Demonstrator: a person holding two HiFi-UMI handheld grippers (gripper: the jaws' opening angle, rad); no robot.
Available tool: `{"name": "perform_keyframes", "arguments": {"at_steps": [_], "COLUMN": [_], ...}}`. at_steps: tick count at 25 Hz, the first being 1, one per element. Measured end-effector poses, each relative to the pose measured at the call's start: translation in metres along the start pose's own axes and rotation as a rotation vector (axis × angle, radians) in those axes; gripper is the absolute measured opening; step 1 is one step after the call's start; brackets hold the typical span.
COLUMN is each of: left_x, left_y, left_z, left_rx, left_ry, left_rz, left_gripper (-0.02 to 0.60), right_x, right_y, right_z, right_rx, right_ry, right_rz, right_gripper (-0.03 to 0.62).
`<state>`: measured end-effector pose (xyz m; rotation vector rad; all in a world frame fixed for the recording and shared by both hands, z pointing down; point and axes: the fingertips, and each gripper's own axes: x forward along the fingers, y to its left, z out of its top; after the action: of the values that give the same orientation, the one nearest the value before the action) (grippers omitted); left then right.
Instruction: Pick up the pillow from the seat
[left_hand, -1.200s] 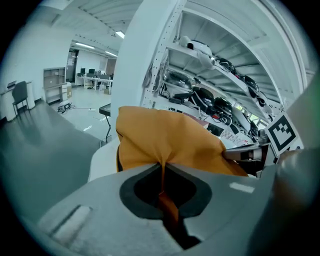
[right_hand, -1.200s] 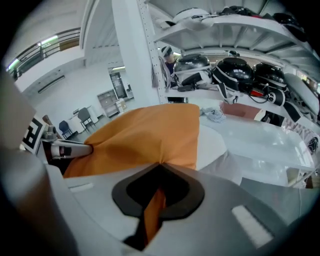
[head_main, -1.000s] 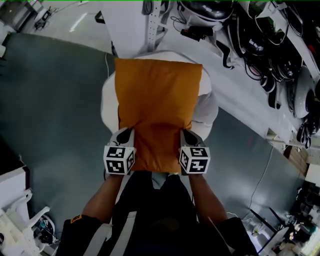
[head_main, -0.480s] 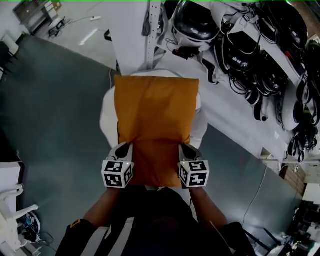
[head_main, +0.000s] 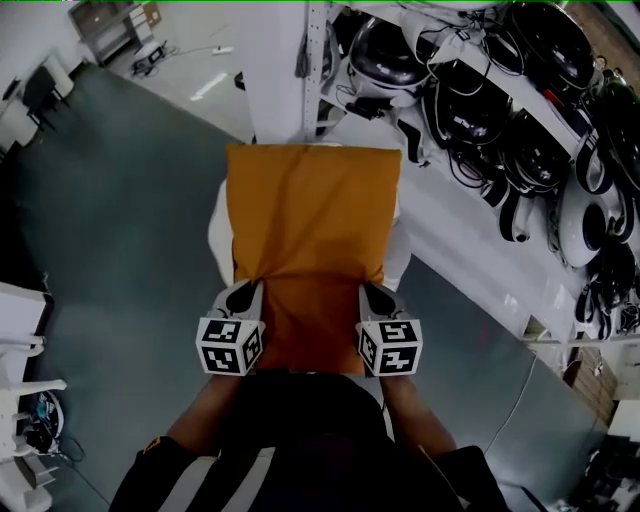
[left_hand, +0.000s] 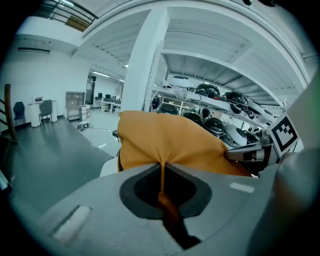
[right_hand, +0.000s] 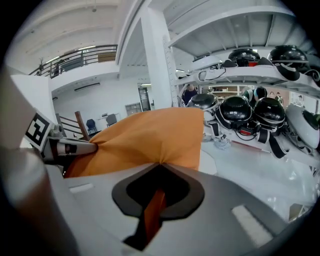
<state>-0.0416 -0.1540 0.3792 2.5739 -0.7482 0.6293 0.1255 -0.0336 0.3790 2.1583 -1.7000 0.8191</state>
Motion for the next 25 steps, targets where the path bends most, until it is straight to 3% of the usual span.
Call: {"name": "perform_keyframes", "arguments": {"at_steps": [13,25], "left_x": [-0.078,-0.119], "left_y": [-0.038,-0.017], "left_z": [0.006,0.022], "left_rx": [0.026,0.049], "left_ry": [-0.059,-0.114], "left_rz": [0.01,-0.015], "left_gripper": [0.006,0.006], "right_x": [-0.083,-0.107], "right_y": [0.024,0.068], "right_z": [-0.002,0.021], "right_rx": [0.001,-0.018], "right_ry": [-0.064,-0.138], "right_rz": [0.019,-0.02], "right_gripper": [0.009,0.009]}}
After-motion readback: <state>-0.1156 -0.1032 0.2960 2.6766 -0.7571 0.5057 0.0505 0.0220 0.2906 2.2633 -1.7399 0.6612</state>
